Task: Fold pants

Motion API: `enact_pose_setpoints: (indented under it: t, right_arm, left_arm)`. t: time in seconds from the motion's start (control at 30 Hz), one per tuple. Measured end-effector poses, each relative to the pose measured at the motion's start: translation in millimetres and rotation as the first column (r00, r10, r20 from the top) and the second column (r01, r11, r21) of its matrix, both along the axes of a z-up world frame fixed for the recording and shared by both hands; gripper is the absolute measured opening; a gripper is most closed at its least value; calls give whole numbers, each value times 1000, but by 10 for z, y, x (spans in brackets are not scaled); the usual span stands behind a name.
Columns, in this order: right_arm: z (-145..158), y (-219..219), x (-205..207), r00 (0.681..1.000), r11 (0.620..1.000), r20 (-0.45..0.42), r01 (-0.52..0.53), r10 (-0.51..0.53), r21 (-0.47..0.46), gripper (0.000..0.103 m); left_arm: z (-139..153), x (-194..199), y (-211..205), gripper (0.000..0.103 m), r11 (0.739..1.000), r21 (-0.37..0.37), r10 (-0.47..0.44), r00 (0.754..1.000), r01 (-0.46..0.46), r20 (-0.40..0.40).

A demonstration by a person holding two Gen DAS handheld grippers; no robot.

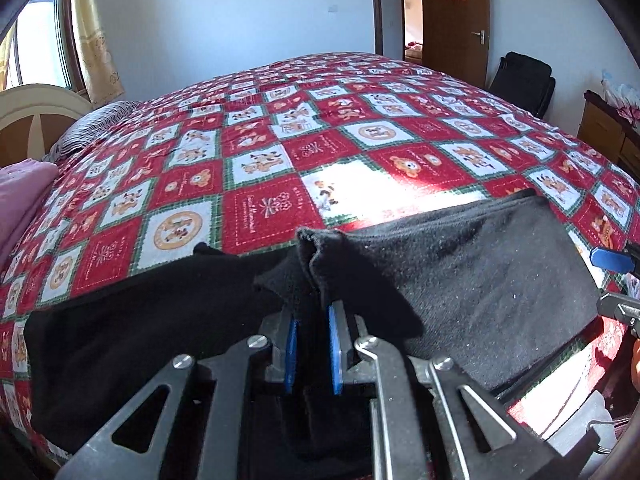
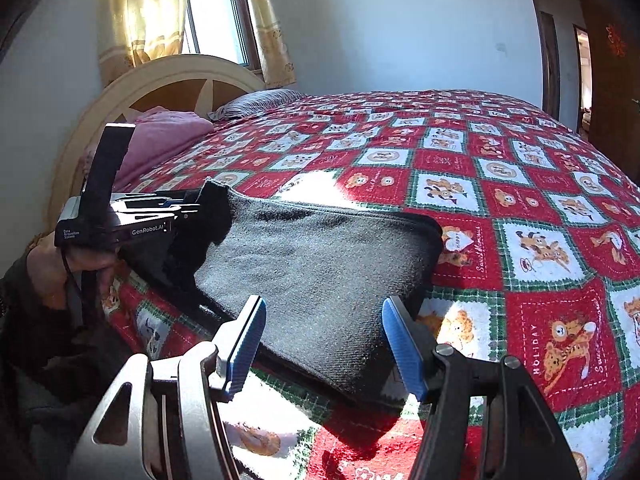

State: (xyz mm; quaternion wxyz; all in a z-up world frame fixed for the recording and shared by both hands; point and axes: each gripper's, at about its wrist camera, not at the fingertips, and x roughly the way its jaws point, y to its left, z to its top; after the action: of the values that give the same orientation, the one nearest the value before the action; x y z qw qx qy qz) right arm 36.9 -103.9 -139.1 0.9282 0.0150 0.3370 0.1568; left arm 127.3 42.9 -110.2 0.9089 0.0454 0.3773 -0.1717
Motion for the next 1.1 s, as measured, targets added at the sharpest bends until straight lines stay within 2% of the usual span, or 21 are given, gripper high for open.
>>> enact_pose_setpoints:
  t: [0.3, 0.57, 0.73, 0.9, 1.1]
  right_arm:
    - [-7, 3, 1, 1000, 1000, -2, 4, -4, -1, 62]
    - [-16, -24, 29, 999, 999, -7, 35, -35, -14, 62]
    - [89, -133, -11, 997, 997, 33, 67, -68, 46, 62]
    - [68, -82, 7, 998, 998, 26, 59, -59, 30, 62]
    - [139, 22, 293, 998, 997, 18, 61, -62, 51, 62]
  left_arm:
    - [-91, 23, 30, 16, 1000, 8, 3, 1000, -3, -7]
    - [-123, 15, 93, 16, 1000, -26, 2, 1000, -2, -7]
    - [-42, -5, 159, 16, 999, -49, 12, 1000, -12, 5]
    - [-147, 35, 196, 16, 999, -46, 17, 1000, -18, -24]
    - [-151, 10, 166, 16, 999, -31, 18, 1000, -19, -21]
